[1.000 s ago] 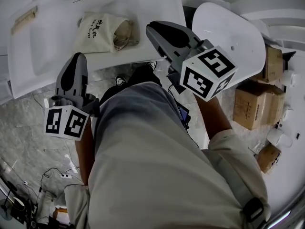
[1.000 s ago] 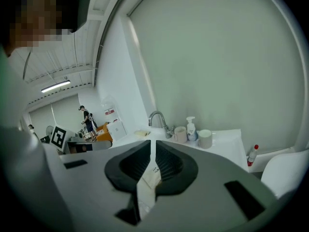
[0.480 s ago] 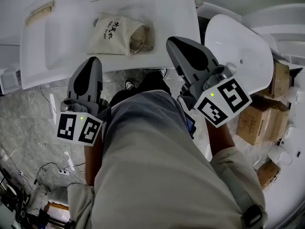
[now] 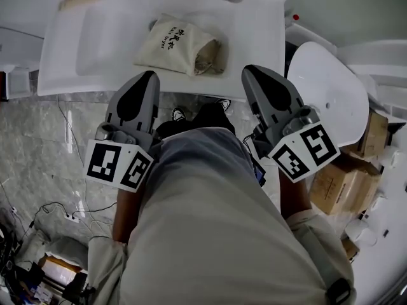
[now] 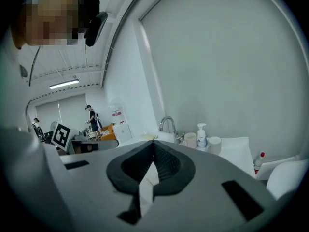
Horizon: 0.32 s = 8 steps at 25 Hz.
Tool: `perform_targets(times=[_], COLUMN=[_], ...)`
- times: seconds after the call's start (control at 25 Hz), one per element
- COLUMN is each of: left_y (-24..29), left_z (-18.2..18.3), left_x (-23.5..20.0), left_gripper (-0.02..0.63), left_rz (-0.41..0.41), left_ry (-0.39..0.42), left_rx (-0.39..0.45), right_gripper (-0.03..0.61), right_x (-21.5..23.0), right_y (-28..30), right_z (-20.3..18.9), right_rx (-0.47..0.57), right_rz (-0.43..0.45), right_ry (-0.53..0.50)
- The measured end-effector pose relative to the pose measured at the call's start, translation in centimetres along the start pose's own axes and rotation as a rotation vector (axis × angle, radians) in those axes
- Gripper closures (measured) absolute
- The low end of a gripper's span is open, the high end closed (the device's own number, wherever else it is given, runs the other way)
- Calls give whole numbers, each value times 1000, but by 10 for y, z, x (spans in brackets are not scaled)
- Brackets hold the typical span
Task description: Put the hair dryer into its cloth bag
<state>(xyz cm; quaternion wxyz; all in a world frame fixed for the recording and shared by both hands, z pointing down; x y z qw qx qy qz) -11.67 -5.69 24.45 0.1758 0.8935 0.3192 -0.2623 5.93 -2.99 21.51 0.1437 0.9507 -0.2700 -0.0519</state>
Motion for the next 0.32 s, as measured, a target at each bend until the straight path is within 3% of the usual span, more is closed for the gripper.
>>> perform_targets(times=[0.32], left_y=[-5], left_z=[2], left_x=[4], left_gripper=[606], left_rz=[-6], left_ry=[-6], left_rx=[10], right_gripper=[569], right_x=[-7], right_y=[4], right_z=[9], right_rx=[9], right_rz=[52], right_ry=[-23])
Point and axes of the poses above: the fingertips, and each gripper's own axes: y forward along the fingers, x to its right, z out of its top, the point moved 2 cm from there along -y, backward along the fingers, and after that the axes turned 15 degrees about -y, right-handed, at the moved point
